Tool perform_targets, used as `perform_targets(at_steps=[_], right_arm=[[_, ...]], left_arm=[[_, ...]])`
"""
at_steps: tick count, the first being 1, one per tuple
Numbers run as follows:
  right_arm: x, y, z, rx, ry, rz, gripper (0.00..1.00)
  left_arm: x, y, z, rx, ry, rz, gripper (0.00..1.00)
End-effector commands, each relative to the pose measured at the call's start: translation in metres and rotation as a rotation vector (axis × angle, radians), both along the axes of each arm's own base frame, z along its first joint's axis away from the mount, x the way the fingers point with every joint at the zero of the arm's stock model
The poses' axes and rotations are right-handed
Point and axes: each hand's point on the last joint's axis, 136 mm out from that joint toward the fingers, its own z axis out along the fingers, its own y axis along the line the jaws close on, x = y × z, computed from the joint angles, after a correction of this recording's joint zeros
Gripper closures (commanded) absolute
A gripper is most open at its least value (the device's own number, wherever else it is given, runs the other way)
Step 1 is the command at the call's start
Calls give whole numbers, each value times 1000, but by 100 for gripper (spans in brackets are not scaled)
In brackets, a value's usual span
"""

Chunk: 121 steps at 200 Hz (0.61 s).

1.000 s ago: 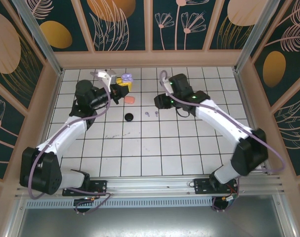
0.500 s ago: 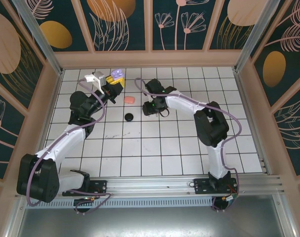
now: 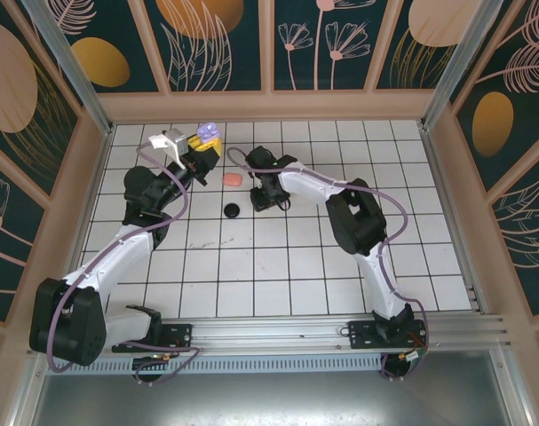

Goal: Insert wireless bluetooth earbuds into charging case

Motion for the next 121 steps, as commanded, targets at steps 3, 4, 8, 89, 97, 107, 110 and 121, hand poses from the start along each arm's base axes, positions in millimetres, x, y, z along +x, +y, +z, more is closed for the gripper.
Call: perform_targets(at_steps=[3,4,8,89,97,107,110,121], right_arm=[[-1,0,-1,-38,2,26,54],[-1,0,-2,-39,3,25,54],[-1,0,-3,-40,3,26,54],[10,4,-8,-40,-14,22,58],[11,4,-8,-39,-11,21,59],[12,5,-8,-39,-11,22,59],[12,5,-9,-40,-9,24,60],[12,4,-10,-41,-4,23,60]], left_arm=[[-10,3,19,-24,-69,2,100],[-10,3,19,-24,-70,0,100],[-10,3,19,-25,-71,0,100],[-11,0,17,-29,-63,-21,100],[-11,0,17,-28,-63,-21,100],[-11,0,16,-27,-63,-21,100],[-11,0,17,-28,-63,-21,100],[-11,0,16,-28,-62,-22,100]])
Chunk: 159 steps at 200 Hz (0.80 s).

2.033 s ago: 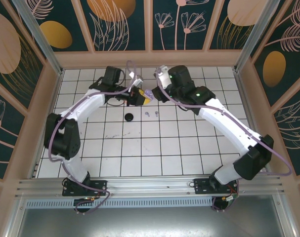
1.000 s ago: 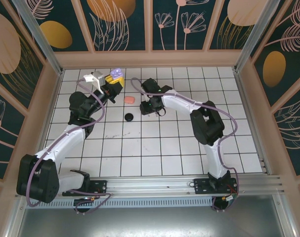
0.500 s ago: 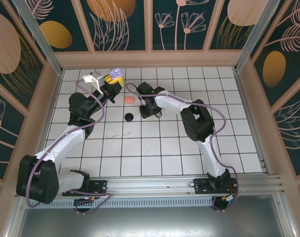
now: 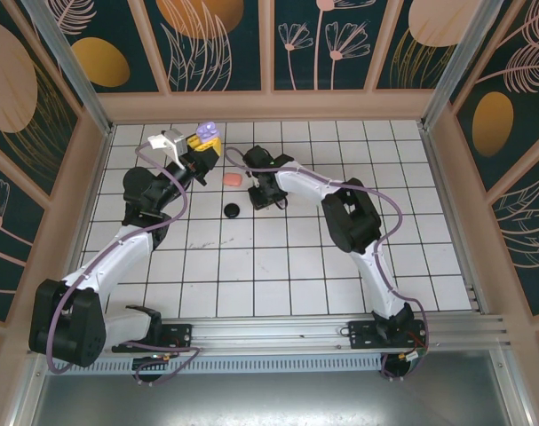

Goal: Insert wireless bluetooth earbuds into charging case

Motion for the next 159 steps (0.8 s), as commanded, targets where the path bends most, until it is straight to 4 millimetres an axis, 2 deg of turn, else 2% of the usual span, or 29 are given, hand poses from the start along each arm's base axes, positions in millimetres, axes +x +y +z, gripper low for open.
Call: perform_targets(at_steps=[1,60,159], right_arm=[[1,-4,-5,-34,12,11,60],[-8,-9,-6,-37,30,17,68],[-18,-13,-5,-25,35,16,68]], left_arm=[[-9,0,12,-23,-46,-21,100],[-8,-1,10,-19,-43,-20,100],[-7,-2,9,-25,-36,-29,100]])
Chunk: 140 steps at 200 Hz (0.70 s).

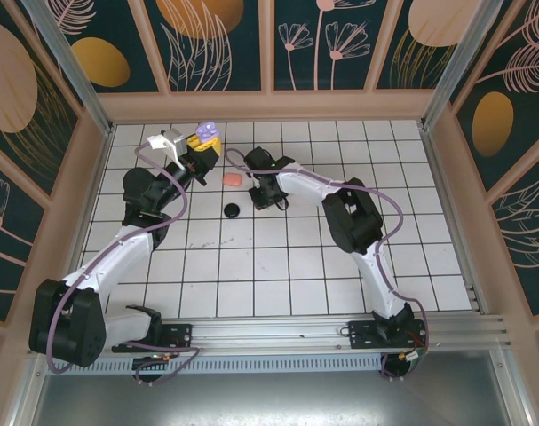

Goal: Insert wireless bluetooth earbuds into charging case

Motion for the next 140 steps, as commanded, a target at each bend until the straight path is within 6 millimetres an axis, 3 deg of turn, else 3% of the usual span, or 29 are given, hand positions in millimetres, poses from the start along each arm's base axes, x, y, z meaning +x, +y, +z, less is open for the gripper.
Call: perform_targets(at_steps=[1,24,70,98,140], right_arm=[[-17,-12,-3,-38,50,12,69],[-18,-12,-3,-35,51,4,80],[-10,-8,25,21,-2,-19,84],[-2,-6,58,76,-57,-38,84],[10,-9,126,158,-179,-69,85]], left_arm=[[-6,-2,9,-21,-32,-26,100],[-5,-3,8,-21,-28,-33,100],[-3,-3,4,-7,-21,-26,100],[-1,-4,-1,20,-26,-20,100],[-4,-7,-17,81,-85,-14,100]])
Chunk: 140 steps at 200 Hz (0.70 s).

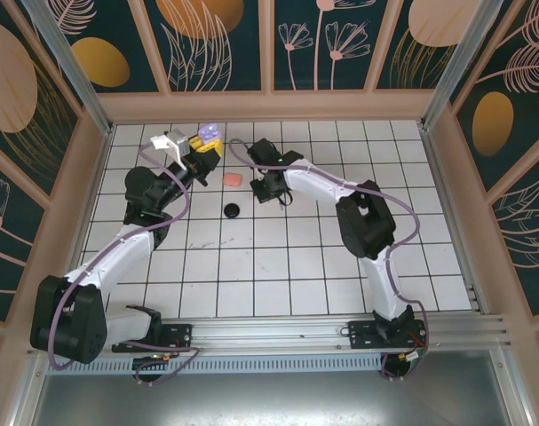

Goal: Insert wireless bluetooth earbuds into charging case

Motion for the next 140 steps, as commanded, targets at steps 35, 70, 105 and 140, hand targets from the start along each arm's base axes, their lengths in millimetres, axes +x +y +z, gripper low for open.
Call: perform_targets(at_steps=[35,70,105,140], right_arm=[[12,-9,132,150,-212,-57,85],[6,-10,199,247,-322,-53,85],[-10,-7,259,355,-441,-38,86],[-38,3,303,468,-560,24,86]], left_arm=[[-16,5,-22,60,-170,48,100],[-18,-1,-42,107,-197,41,100],[-21,-17,-59,136,-207,-24,100],[-25,-35,-64,171,-249,-85,100]])
